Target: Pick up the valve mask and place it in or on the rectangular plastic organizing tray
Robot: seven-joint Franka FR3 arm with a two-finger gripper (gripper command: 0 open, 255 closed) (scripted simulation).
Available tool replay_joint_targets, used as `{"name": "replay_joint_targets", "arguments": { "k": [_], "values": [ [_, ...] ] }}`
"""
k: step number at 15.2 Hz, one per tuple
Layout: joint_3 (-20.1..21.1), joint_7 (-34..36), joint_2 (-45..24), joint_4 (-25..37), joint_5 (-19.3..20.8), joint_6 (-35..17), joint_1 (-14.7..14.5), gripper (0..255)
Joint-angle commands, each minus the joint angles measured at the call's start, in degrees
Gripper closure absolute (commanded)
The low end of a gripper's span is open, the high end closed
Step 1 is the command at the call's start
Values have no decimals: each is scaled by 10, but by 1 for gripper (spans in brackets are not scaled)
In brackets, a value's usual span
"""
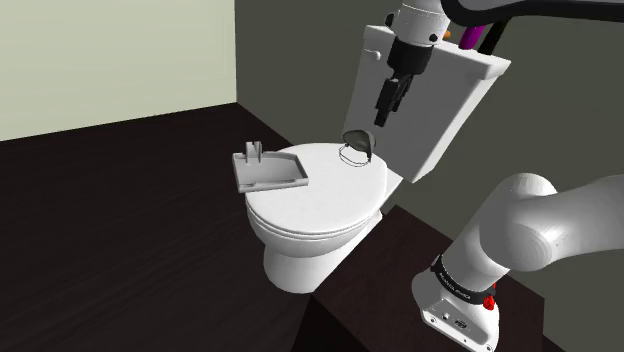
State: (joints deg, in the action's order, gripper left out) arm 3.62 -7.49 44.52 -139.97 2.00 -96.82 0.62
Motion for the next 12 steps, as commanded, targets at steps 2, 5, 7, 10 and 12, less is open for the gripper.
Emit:
{"name": "replay_joint_targets", "arguments": {
  "k": [2,5,7,10,12],
  "values": [
    [-6,-3,-11,-6,5,-17,5,0],
    [-23,-12,-50,-21,18,-69,19,0],
    [-34,-17,-79,-27,26,-103,28,0],
    [-50,-25,-128,-31,38,-154,42,0],
    [-61,-30,-163,-30,44,-187,51,0]
  ]
}}
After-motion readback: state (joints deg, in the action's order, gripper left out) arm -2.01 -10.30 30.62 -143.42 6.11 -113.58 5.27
